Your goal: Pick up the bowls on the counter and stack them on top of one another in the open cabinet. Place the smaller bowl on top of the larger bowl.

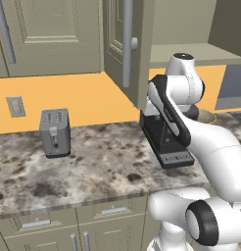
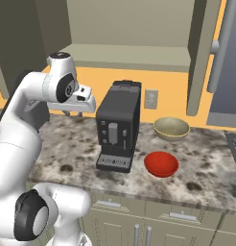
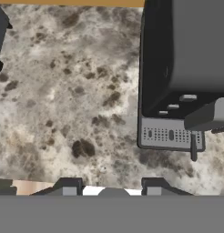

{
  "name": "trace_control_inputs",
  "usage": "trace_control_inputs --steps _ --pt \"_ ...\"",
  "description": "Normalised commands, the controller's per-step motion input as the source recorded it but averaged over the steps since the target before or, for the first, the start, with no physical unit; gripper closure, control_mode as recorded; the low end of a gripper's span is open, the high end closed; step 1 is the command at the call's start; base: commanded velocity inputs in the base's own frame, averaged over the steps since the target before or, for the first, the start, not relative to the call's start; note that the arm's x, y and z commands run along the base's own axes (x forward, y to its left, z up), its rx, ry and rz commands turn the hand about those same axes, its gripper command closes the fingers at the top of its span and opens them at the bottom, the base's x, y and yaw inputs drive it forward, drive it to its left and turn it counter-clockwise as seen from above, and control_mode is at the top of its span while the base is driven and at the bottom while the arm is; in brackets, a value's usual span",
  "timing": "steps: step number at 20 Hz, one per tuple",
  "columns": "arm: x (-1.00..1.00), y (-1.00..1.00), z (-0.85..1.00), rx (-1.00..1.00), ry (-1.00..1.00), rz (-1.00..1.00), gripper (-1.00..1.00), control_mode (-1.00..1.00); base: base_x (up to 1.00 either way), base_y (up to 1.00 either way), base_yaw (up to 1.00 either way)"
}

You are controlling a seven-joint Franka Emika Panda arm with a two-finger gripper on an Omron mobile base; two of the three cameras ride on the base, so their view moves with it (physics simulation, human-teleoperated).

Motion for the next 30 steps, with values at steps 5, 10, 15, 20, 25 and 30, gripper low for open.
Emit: trace_control_inputs --steps 5,10,15,20,25,30 --pt "-0.13 -0.15 0.0 0.02 -0.03 0.0 -1.0 -1.0 0.0 0.0 0.0" --pt "-0.2 -0.31 0.0 0.07 -0.04 0.0 -1.0 -1.0 0.0 0.0 0.0" --pt "-0.27 -0.36 0.0 0.07 -0.04 0.0 -1.0 -1.0 0.0 0.0 0.0" --pt "-0.23 -0.4 0.0 0.07 0.0 0.0 -1.0 -1.0 0.0 0.0 0.0" --pt "-0.22 -0.44 0.0 0.07 -0.02 -0.01 -1.0 -1.0 0.0 0.0 0.0" --pt "-0.21 -0.43 -0.02 0.07 -0.02 -0.03 -1.0 -1.0 0.0 0.0 0.0"
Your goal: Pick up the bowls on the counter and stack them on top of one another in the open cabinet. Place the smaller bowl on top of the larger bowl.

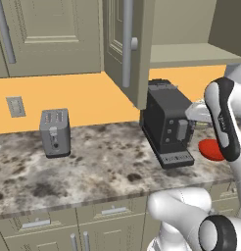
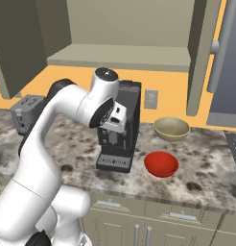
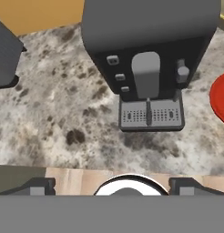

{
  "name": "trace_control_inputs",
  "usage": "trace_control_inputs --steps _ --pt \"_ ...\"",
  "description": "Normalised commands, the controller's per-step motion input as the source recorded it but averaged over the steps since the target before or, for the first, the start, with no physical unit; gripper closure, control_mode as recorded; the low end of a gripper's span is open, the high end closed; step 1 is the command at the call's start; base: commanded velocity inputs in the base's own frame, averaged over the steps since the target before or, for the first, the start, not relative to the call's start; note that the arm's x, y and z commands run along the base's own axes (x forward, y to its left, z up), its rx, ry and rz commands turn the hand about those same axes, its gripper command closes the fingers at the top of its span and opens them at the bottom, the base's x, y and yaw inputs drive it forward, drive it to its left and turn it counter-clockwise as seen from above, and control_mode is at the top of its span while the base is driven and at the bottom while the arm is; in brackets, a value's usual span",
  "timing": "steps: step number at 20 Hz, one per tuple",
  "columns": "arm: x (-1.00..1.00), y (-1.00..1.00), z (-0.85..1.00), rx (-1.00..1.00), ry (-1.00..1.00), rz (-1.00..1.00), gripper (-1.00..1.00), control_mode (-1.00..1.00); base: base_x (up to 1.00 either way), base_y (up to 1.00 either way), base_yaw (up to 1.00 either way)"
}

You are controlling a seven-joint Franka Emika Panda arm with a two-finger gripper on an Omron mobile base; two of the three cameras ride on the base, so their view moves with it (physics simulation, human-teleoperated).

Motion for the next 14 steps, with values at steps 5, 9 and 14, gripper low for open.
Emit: trace_control_inputs --steps 5,9,14 --pt "-0.21 -0.21 -0.19 0.09 -0.04 -0.01 -1.0 -1.0 0.0 0.0 0.0" --pt "-0.19 -0.24 -0.23 0.08 -0.02 0.0 -1.0 -1.0 0.0 0.0 0.0" --pt "-0.25 -0.3 -0.15 0.07 0.0 -0.03 -1.0 -1.0 0.0 0.0 0.0"
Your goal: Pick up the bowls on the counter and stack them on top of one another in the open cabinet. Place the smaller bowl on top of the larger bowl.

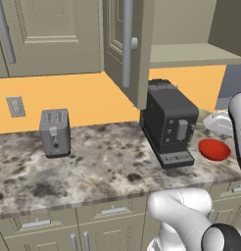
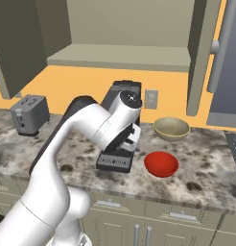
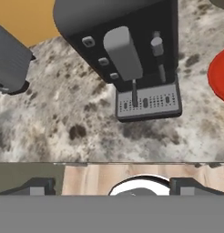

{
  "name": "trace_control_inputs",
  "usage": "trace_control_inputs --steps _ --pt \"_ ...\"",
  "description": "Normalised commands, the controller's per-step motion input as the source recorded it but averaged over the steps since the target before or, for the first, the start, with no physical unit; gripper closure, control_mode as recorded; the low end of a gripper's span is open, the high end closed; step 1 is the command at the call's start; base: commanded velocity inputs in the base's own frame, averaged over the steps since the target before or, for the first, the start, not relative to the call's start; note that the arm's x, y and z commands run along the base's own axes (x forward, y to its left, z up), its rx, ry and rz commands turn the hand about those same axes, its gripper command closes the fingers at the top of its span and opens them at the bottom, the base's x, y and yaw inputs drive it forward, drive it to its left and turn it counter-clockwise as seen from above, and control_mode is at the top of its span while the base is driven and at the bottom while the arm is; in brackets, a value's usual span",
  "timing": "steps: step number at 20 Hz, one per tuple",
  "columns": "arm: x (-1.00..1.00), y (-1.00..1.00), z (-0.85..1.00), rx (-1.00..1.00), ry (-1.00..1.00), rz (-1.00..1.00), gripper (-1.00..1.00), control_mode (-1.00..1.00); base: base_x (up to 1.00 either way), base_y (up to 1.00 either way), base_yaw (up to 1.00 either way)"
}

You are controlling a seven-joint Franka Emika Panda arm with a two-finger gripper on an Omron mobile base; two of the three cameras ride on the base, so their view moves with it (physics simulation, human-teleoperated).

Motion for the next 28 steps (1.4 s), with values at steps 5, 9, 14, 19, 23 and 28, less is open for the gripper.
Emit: trace_control_inputs --steps 5,9,14,19,23,28 --pt "-0.29 -0.24 -0.15 0.05 0.01 -0.08 -1.0 -1.0 0.0 0.0 0.0" --pt "-0.27 -0.17 -0.25 0.04 0.0 -0.12 -1.0 -1.0 0.0 0.0 0.0" --pt "-0.11 -0.12 -0.36 0.02 0.0 -0.15 -1.0 -1.0 0.0 0.0 0.0" --pt "0.0 -0.15 -0.35 0.03 0.0 -0.17 -1.0 -1.0 0.0 0.0 0.0" --pt "0.0 -0.32 -0.12 0.06 0.09 -0.2 -1.0 -1.0 0.0 0.0 0.0" --pt "0.09 -0.34 -0.15 0.11 0.09 -0.2 -1.0 -1.0 0.0 0.0 0.0"
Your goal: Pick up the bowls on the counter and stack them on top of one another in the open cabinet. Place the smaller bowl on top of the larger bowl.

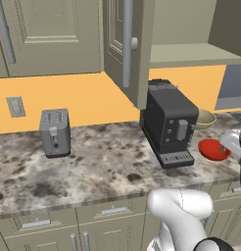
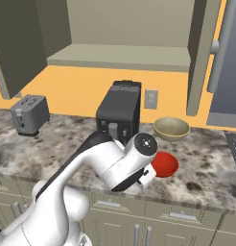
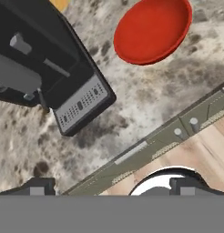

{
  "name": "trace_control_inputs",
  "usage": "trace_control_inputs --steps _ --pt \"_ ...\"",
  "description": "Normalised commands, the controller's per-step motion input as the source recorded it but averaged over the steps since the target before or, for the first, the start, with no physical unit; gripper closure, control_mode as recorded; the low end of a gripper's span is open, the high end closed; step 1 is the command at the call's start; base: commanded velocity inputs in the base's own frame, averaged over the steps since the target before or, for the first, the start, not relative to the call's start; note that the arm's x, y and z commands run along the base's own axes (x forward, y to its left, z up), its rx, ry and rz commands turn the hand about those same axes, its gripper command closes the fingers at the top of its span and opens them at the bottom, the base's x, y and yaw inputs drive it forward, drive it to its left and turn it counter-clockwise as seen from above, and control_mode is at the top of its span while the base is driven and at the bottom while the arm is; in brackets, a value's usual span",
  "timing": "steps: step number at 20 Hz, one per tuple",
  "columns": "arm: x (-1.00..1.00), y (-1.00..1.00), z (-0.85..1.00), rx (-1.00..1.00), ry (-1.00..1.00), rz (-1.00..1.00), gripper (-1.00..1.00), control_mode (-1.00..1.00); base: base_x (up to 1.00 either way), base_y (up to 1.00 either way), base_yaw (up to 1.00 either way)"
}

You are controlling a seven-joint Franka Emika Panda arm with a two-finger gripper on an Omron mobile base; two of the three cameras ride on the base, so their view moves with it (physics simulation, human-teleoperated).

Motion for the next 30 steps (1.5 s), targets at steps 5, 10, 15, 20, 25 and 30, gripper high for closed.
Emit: trace_control_inputs --steps 5,10,15,20,25,30 --pt "0.13 -0.32 -0.15 0.19 0.11 -0.19 -1.0 -1.0 0.0 0.0 0.0" --pt "0.22 -0.28 -0.22 0.2 0.05 -0.17 -1.0 -1.0 0.0 0.0 0.0" --pt "0.3 -0.1 -0.22 0.1 -0.04 -0.11 -1.0 -1.0 0.0 0.0 0.0" --pt "0.18 -0.08 -0.32 0.04 -0.05 -0.09 -1.0 -1.0 0.0 0.0 0.0" --pt "0.17 -0.17 -0.26 0.0 -0.01 -0.1 -1.0 -1.0 0.0 0.0 0.0" --pt "0.24 -0.28 -0.08 0.0 0.03 -0.11 -1.0 -1.0 0.0 0.0 0.0"
